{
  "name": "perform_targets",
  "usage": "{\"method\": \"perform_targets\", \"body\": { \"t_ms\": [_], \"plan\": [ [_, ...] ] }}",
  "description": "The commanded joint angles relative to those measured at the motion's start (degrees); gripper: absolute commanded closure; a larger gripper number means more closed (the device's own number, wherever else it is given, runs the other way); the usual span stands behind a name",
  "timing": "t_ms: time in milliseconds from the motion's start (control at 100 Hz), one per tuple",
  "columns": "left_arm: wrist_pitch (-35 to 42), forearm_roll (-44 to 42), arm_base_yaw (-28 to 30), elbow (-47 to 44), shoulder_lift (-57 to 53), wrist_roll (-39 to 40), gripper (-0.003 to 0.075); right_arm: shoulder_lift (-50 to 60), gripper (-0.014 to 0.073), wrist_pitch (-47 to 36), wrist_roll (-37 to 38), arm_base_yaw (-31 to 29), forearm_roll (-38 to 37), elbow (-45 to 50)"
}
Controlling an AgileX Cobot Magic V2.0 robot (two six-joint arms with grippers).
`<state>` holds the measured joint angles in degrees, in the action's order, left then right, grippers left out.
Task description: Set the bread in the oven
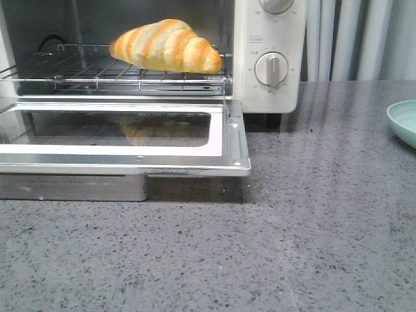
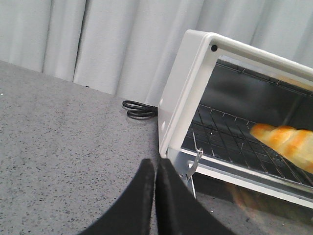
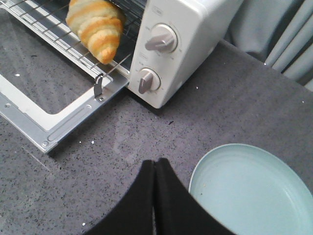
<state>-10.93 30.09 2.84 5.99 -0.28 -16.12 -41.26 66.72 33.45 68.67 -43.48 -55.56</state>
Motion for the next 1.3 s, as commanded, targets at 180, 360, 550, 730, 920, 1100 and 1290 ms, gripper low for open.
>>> {"method": "perform_targets", "body": {
  "t_ms": [180, 360, 550, 730, 920, 1100, 1290],
  "plan": [
    [4.03, 0.87, -0.53, 1.58, -1.51, 0.51, 0.0741, 8.29, 0.0670, -6.25, 5.22, 0.16, -2.48, 7.41],
    [4.03, 0.87, -0.53, 1.58, -1.51, 0.51, 0.0741, 8.07, 0.0670, -9.20, 6.05, 0.16, -0.51, 7.90],
    [4.03, 0.87, -0.53, 1.58, -1.51, 0.51, 0.0741, 8.07, 0.0670, -19.43, 6.05, 0.16, -0.51, 12.68],
    [4.03, 0.87, -0.53, 1.58, -1.51, 0.51, 0.0741, 8.43, 0.0670, -25.71, 5.34, -0.46, 5.51, 18.31],
    [4.03, 0.87, -0.53, 1.58, -1.51, 0.51, 0.0741, 8.43, 0.0670, -37.78, -10.31, -7.97, 19.31, 24.40],
    [4.03, 0.87, -0.53, 1.58, -1.51, 0.51, 0.0741, 8.43, 0.0670, -54.26, -30.34, -20.17, 33.50, 30.13],
    [4.03, 0.87, -0.53, 1.58, -1.51, 0.51, 0.0741, 8.78, 0.0670, -60.16, -30.49, -30.22, 35.23, 35.02]
  ]
}}
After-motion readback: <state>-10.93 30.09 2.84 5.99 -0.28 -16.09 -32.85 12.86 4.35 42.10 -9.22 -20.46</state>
